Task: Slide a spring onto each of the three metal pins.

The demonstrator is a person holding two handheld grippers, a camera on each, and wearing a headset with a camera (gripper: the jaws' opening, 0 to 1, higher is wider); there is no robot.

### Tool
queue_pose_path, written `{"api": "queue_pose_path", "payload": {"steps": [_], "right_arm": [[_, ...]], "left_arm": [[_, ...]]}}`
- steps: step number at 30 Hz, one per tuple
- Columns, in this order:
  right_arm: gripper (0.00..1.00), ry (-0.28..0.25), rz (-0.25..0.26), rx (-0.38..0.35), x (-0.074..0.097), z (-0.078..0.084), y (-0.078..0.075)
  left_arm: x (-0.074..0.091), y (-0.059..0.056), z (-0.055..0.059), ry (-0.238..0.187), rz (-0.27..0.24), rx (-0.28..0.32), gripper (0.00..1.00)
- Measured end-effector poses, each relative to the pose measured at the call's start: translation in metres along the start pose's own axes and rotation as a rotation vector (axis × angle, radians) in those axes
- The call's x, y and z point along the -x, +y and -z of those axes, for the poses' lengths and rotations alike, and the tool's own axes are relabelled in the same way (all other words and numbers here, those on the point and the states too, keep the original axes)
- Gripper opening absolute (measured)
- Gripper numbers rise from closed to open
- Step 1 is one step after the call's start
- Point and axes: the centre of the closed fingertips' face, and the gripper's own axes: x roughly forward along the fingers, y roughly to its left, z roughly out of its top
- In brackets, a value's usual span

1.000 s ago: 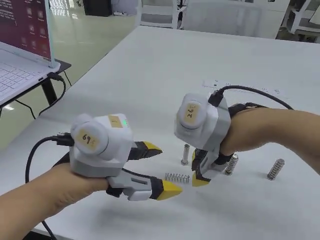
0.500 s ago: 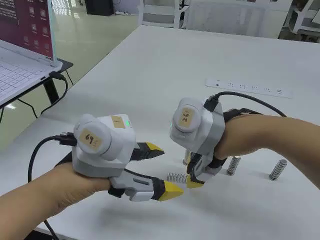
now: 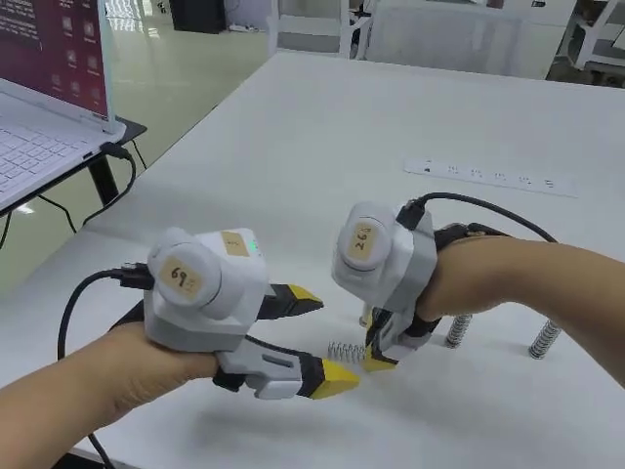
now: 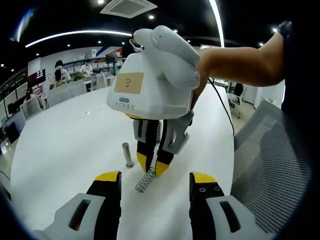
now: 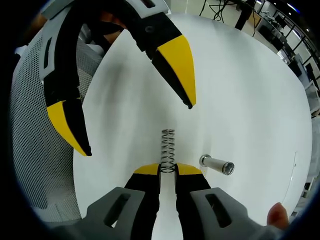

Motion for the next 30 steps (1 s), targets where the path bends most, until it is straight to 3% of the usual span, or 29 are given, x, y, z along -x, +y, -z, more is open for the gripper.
{"api": "queue_pose_path", "payload": {"steps": [12,25,30], "right_arm": [[0.08,0.004,0.001,0.010,0.006,0.004,0.007],[0.08,-0.015,-0.001,0.013,0.040,0.009,0.019],[0.08,-0.016,-0.001,0.011,0.051,0.014,0.023]], "left_arm": [[-0.001,-0.002,0.003,0.014,0.007,-0.008,0.48],[-0.003,-0.008,0.001,0.018,0.027,-0.026,0.44],[-0.005,-0.015,-0.004,0.023,0.047,-0.057,0.43]]}}
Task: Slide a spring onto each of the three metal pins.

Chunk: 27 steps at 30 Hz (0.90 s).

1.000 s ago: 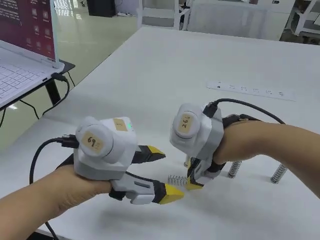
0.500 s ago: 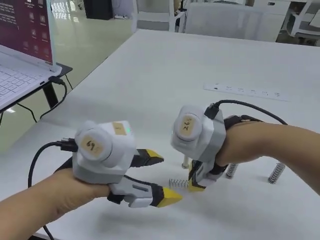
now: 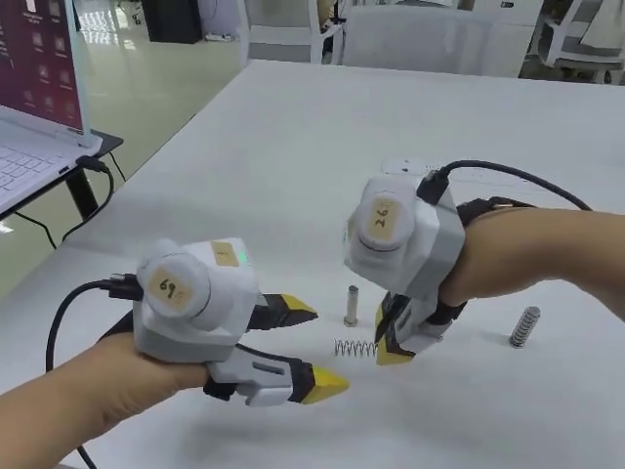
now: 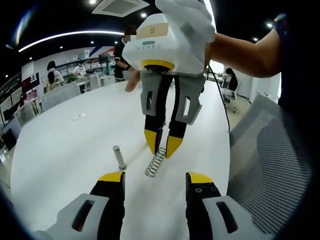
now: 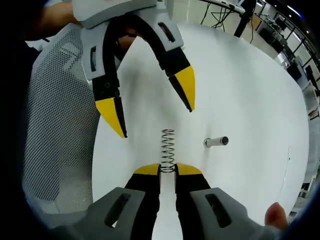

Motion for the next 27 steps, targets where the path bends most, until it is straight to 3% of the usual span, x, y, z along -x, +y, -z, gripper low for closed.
{"api": "queue_pose_path", "payload": {"steps": [7,20,27], "right_arm": [[0.08,-0.007,-0.007,-0.008,0.018,0.006,0.010],[0.08,-0.011,0.012,0.004,0.045,0.008,0.021],[0.08,-0.015,0.020,0.010,0.053,0.008,0.024]], "left_arm": [[-0.007,-0.017,-0.011,0.013,0.063,-0.065,0.40],[-0.009,-0.032,-0.042,-0.014,0.120,-0.140,0.31],[-0.012,-0.036,-0.050,-0.019,0.131,-0.168,0.23]]}}
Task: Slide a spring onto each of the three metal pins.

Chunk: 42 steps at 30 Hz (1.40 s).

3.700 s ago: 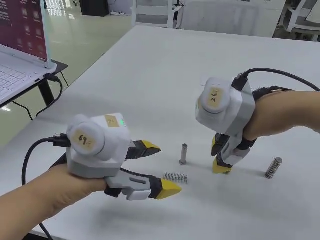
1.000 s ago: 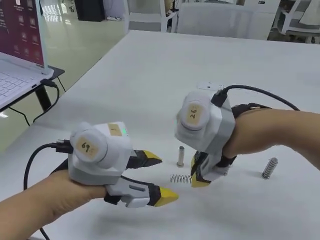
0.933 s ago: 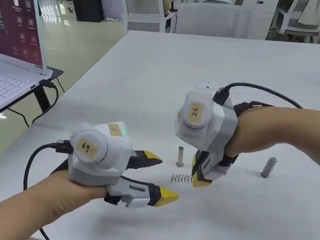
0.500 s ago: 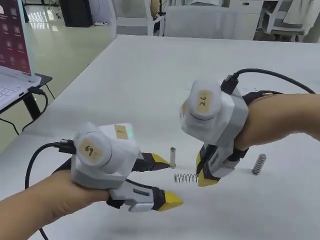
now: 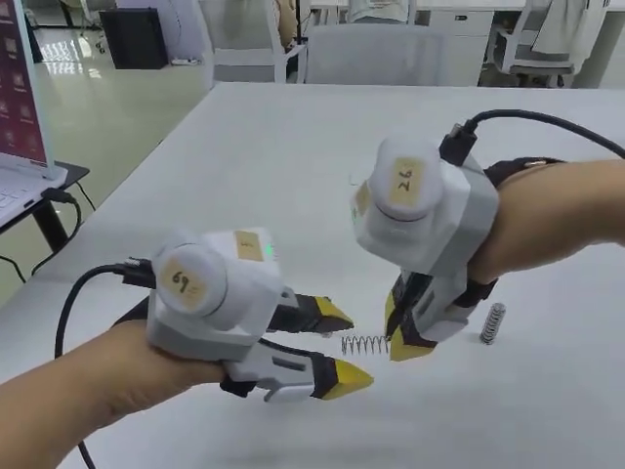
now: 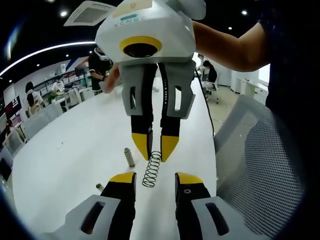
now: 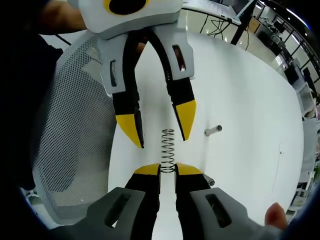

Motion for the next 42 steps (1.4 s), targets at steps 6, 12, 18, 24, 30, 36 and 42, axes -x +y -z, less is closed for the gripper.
{"api": "queue_pose_path", "payload": {"steps": [6,12,18,24,30,36,42], "right_arm": [[0.08,-0.005,0.003,0.005,0.004,0.000,0.002],[0.08,0.011,-0.003,0.011,0.003,0.003,0.006],[0.08,0.020,-0.011,0.014,0.002,0.004,0.009],[0.08,0.025,-0.010,0.015,0.001,0.004,0.009],[0.08,0.025,-0.007,0.017,0.003,0.003,0.009],[0.08,0.009,0.012,0.024,0.010,-0.005,0.009],[0.08,-0.006,0.024,0.039,0.016,-0.015,0.010]], "left_arm": [[-0.003,-0.001,-0.001,-0.006,-0.002,-0.005,0.17],[-0.006,-0.004,0.001,-0.011,0.002,-0.016,0.09],[-0.007,-0.005,0.001,-0.020,0.004,-0.023,0.05],[-0.008,-0.005,0.002,-0.022,0.006,-0.038,0.03],[-0.010,-0.007,0.005,-0.017,0.012,-0.045,0.03],[-0.010,-0.006,0.008,-0.009,0.010,-0.043,0.03],[-0.010,-0.006,0.011,-0.001,0.010,-0.042,0.03]]}}
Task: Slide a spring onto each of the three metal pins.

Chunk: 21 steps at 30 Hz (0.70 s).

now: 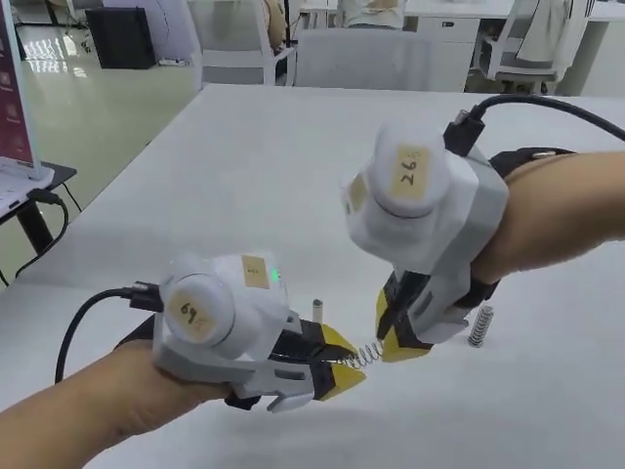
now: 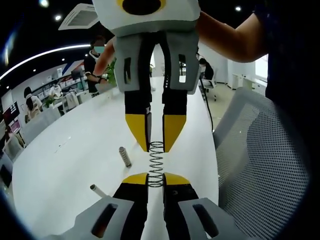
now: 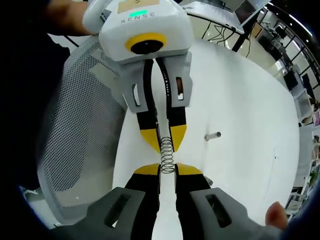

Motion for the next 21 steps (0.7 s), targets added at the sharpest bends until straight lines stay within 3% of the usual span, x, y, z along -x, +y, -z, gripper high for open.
{"api": "queue_pose_path", "payload": {"steps": [13,21], "right_arm": [[0.08,-0.055,0.013,0.050,0.008,-0.028,0.003],[0.09,-0.062,0.009,0.053,0.007,-0.028,0.003]], "left_arm": [[0.000,-0.001,0.000,-0.004,0.006,0.009,0.02],[0.001,0.000,0.000,-0.008,0.002,0.005,0.02]]}}
